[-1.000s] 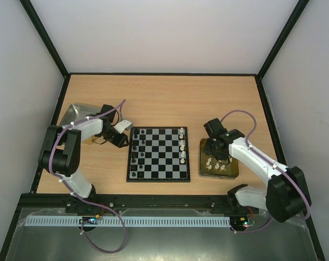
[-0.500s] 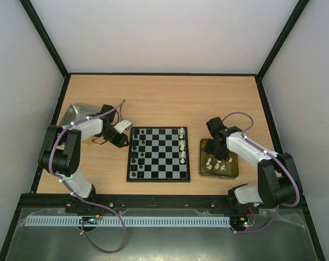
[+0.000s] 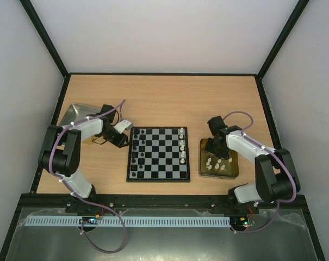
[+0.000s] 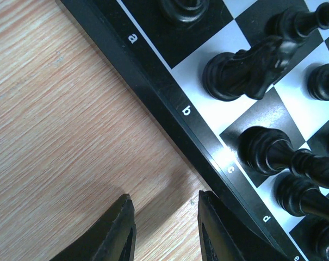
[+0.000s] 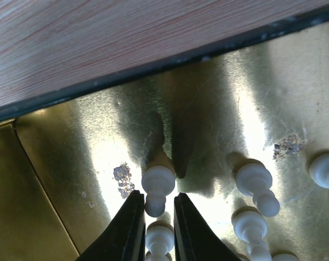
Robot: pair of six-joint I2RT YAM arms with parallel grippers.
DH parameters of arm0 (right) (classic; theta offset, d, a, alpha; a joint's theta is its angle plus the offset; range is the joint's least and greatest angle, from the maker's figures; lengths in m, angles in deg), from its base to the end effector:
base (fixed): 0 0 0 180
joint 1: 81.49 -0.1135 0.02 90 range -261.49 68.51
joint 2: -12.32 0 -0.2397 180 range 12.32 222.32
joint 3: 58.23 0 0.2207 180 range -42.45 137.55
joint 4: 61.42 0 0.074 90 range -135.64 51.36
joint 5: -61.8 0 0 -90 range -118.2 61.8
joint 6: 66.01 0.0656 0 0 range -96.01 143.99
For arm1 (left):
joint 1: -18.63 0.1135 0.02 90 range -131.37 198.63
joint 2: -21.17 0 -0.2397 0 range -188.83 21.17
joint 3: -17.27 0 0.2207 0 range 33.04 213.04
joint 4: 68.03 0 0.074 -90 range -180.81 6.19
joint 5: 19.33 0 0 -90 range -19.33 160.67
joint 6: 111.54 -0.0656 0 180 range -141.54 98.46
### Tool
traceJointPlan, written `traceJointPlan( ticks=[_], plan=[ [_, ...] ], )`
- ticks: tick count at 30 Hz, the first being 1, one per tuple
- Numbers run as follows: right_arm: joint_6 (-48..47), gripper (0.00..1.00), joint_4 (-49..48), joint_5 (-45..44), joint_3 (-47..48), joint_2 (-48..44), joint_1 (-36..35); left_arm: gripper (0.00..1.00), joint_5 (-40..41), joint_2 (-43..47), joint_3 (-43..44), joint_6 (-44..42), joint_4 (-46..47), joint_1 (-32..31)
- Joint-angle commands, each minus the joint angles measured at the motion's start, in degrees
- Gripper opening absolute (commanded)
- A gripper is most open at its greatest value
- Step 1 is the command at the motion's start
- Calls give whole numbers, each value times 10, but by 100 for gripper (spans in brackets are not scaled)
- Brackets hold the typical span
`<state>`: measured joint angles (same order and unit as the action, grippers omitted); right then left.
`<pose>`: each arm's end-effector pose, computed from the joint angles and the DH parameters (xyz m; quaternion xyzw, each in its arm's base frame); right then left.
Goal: Set up the chess pieces on the board
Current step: Pick up the chess piece from the storage box, then place the chess piece on the chessboard.
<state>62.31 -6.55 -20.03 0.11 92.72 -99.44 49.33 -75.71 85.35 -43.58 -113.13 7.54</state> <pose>0.2026 0.0754 0.1316 0.1673 0.9768 0.1159 0.0667 0.2698 -0.0772 0.1153 0.3023 0.9253 -0.1694 0.1545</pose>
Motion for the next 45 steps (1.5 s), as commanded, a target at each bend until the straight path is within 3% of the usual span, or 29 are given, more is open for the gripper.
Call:
traceJointPlan(
  ticks=[1,10,19,29,38,45],
  plan=[
    [-10,13,-8,-7,10,9,4,33,10,-9,-16,2,-10,-4],
    [-11,2,12,-28,23,-9,4,34,8,-8,-16,2,-12,-4],
    [-17,2,65,-37,46,-74,-10,33,14,-13,-16,1,-13,-4],
    [40,2,114,-66,129,-66,-219,34,24,-17,-18,2,-12,-4],
    [71,2,87,-41,88,-46,-321,33,26,-19,-19,3,-11,-4],
    [71,2,75,-30,95,-31,-350,33,27,-19,-19,3,-10,-4]
  ],
)
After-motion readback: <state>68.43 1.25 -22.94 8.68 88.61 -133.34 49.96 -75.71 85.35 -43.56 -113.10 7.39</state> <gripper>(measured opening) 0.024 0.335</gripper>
